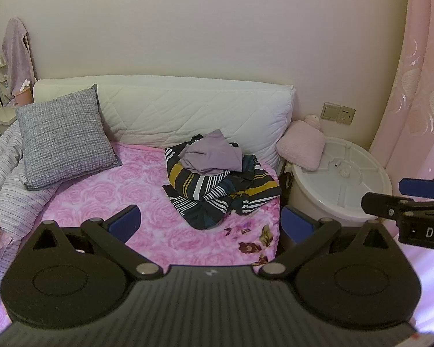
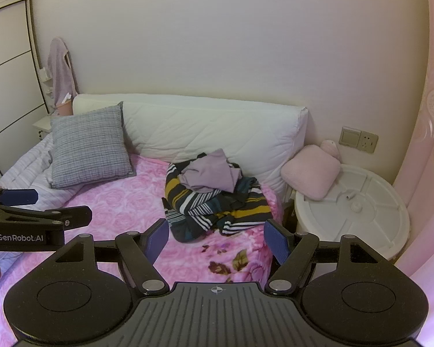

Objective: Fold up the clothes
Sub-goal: 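Approach the clothes pile on the bed with both tools open, then close the right gripper on the lilac-grey tank top and lift it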

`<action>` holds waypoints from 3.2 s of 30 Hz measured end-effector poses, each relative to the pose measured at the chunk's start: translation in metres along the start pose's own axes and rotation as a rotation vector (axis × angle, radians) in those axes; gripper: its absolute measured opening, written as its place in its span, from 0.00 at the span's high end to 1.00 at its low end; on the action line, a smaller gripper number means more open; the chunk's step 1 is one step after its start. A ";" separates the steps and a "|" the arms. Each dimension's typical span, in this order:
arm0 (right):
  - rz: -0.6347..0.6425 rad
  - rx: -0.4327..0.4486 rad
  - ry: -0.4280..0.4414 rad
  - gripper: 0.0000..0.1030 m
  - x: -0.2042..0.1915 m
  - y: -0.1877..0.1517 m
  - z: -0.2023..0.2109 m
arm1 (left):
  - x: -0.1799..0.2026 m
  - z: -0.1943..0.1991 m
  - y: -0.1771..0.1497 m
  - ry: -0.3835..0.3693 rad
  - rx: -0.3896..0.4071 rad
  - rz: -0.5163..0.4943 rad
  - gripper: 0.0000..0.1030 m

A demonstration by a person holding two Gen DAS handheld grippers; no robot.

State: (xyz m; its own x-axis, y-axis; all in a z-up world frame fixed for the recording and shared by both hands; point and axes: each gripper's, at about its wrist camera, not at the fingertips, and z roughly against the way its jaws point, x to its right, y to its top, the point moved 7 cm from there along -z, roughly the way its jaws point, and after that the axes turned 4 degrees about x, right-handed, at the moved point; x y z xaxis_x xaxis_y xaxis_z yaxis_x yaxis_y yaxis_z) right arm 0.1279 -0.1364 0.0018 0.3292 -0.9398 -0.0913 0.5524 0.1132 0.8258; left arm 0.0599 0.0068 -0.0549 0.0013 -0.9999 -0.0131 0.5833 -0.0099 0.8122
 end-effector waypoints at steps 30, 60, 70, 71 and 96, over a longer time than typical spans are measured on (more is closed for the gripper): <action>-0.013 -0.049 -0.026 0.32 0.011 -0.005 -0.024 | -0.003 -0.024 0.002 -0.023 -0.042 0.015 0.01; 0.012 -0.139 0.124 0.32 0.034 0.021 -0.177 | -0.042 -0.150 0.013 0.087 -0.163 0.131 0.01; 0.010 -0.190 0.197 0.33 0.064 0.038 -0.288 | -0.043 -0.264 0.035 0.108 -0.195 0.164 0.02; 0.012 -0.194 0.204 0.33 0.066 0.040 -0.300 | -0.043 -0.275 0.037 0.109 -0.198 0.167 0.02; -0.026 -0.341 0.204 0.75 0.104 0.016 -0.556 | -0.068 -0.511 0.025 0.141 -0.387 0.218 0.05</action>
State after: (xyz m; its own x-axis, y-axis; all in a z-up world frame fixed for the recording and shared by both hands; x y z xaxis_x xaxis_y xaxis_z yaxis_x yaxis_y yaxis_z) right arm 0.5967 -0.0529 -0.3037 0.4379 -0.8644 -0.2469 0.7740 0.2228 0.5927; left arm 0.4893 0.0795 -0.3321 0.2522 -0.9671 0.0334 0.8173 0.2314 0.5277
